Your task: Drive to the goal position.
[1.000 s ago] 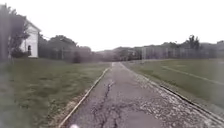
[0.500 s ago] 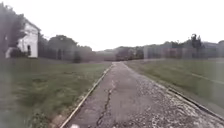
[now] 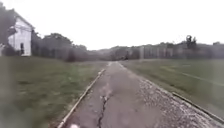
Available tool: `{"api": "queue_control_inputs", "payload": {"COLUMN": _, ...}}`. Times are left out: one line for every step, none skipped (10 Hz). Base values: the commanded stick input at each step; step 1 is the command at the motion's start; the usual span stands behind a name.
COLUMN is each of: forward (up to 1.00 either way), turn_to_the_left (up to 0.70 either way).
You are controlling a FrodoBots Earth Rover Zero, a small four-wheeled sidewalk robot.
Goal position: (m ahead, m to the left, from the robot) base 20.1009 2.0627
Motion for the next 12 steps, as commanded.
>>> {"api": "queue_control_inputs", "payload": {"forward": 0.68, "turn_to_the_left": 0.00}}
{"api": "queue_control_inputs", "payload": {"forward": 0.68, "turn_to_the_left": 0.00}}
{"api": "queue_control_inputs", "payload": {"forward": 0.68, "turn_to_the_left": 0.00}}
{"api": "queue_control_inputs", "payload": {"forward": 0.68, "turn_to_the_left": 0.00}}
{"api": "queue_control_inputs", "payload": {"forward": 0.68, "turn_to_the_left": 0.00}}
{"api": "queue_control_inputs", "payload": {"forward": 0.68, "turn_to_the_left": -0.19}}
{"api": "queue_control_inputs", "payload": {"forward": 0.68, "turn_to_the_left": -0.34}}
{"api": "queue_control_inputs", "payload": {"forward": 0.68, "turn_to_the_left": -0.34}}
{"api": "queue_control_inputs", "payload": {"forward": 0.68, "turn_to_the_left": -0.34}}
{"api": "queue_control_inputs", "payload": {"forward": 0.68, "turn_to_the_left": -0.23}}
{"api": "queue_control_inputs", "payload": {"forward": 0.68, "turn_to_the_left": 0.00}}
{"api": "queue_control_inputs", "payload": {"forward": 0.68, "turn_to_the_left": 0.00}}
